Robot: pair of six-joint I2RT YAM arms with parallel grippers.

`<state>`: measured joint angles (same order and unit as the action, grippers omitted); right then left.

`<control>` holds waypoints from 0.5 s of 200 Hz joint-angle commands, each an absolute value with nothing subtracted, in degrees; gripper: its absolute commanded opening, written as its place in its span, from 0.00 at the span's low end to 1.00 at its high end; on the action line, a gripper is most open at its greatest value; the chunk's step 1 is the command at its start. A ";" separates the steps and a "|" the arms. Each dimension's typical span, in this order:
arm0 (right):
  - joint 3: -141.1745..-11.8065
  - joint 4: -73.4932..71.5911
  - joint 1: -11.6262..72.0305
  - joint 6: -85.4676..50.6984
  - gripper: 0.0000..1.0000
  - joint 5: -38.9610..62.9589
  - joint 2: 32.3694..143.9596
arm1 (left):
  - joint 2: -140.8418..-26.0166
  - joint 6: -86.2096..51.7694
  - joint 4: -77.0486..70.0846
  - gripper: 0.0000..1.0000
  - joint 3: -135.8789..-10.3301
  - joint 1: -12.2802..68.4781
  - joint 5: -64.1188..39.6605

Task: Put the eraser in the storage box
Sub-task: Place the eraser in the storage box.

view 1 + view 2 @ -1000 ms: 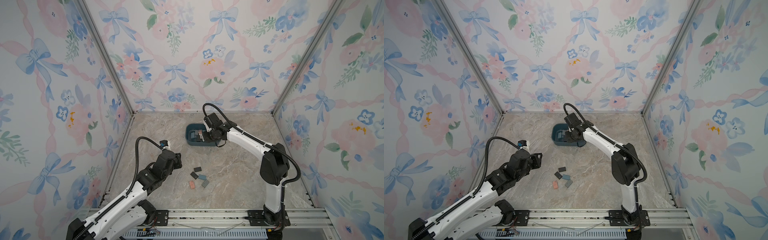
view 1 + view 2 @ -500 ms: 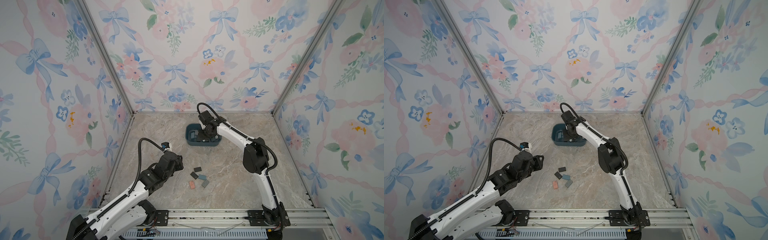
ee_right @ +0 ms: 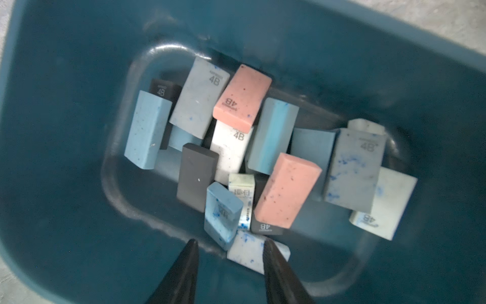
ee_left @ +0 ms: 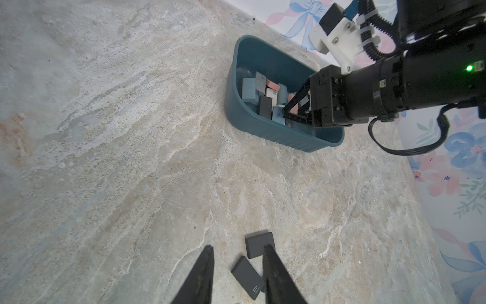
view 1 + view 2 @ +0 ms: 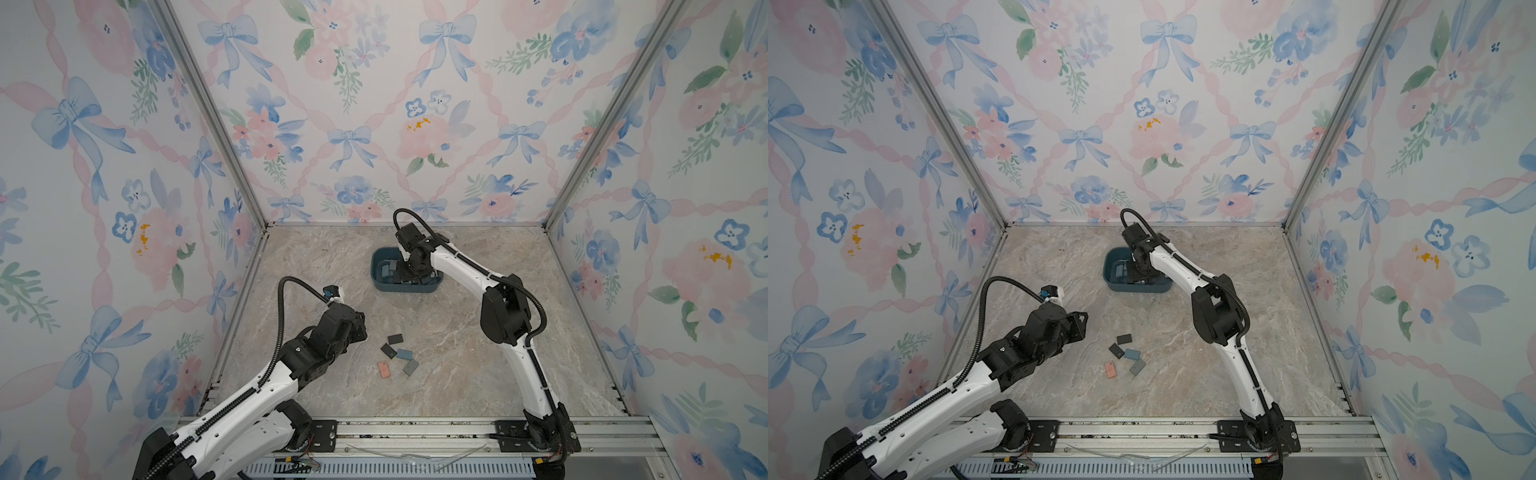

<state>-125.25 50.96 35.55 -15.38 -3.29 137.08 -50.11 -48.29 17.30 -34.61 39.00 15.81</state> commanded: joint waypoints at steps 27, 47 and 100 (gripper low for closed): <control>-120.29 49.83 34.86 -15.09 0.47 -4.74 128.65 | -53.32 -48.68 20.40 0.38 -35.76 40.05 14.13; -114.31 46.85 34.89 -15.14 0.48 -5.16 122.64 | -57.29 -48.37 23.24 0.40 -38.16 41.62 14.06; -98.73 40.76 34.64 -16.44 0.51 -5.63 107.78 | -69.73 -47.81 25.67 0.59 -41.70 47.26 11.73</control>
<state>-103.48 43.97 35.51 -15.44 -4.80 112.71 -65.63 -48.01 22.85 -40.21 45.28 13.61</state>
